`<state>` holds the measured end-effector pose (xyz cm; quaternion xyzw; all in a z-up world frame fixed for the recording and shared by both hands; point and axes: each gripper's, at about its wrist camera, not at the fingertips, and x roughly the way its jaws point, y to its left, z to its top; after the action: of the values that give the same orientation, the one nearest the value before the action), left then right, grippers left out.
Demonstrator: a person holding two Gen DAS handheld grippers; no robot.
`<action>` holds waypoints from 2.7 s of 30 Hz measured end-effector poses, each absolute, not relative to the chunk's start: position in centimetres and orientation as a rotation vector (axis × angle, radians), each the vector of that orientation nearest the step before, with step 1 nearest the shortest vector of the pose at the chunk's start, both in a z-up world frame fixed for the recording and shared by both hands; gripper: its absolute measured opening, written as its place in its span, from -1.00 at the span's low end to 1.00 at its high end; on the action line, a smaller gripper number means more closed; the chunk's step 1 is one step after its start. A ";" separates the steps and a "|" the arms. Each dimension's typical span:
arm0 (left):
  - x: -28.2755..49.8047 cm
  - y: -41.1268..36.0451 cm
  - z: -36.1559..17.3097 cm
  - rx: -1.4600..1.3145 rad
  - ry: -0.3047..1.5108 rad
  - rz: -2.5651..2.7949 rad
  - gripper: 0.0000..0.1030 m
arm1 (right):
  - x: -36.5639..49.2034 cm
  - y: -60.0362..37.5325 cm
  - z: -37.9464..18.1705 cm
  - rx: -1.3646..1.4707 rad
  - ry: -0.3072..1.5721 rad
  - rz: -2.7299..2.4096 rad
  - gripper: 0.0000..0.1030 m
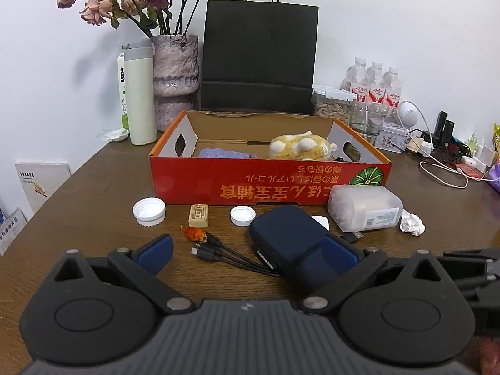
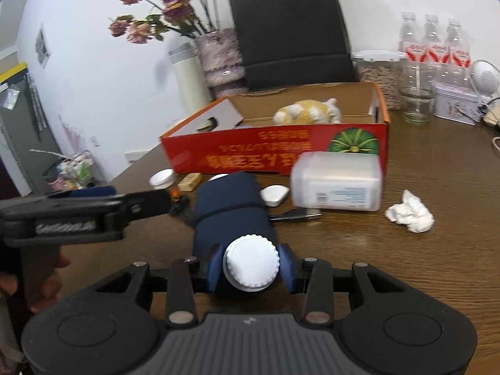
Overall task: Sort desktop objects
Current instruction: 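Grasp the large white cap with the right gripper while the left gripper reaches toward the navy case, then grasp the navy zippered case with the left gripper while the right gripper holds the cap, then lift and carry the navy case and white cap over the box with both grippers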
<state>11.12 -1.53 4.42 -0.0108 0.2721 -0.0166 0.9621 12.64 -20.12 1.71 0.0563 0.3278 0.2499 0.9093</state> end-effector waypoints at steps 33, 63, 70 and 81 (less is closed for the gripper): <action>15.7 -8.4 1.8 0.037 0.685 0.059 1.00 | 13.0 -27.4 2.0 0.058 0.542 0.262 -0.27; 16.9 -9.0 -0.1 0.027 0.691 0.027 0.50 | 13.6 -27.7 0.9 0.094 0.567 0.248 -0.26; 16.4 -8.4 0.5 0.017 0.662 0.014 0.32 | 13.5 -27.8 1.0 0.094 0.559 0.246 -0.26; 14.9 -6.1 1.6 -0.018 0.621 0.017 0.29 | 12.4 -27.2 1.6 0.065 0.499 0.230 -0.26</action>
<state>14.94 -6.10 1.59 -0.0086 0.3056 0.0084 0.9521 12.40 -27.25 1.58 0.0323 0.2466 0.1134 0.9619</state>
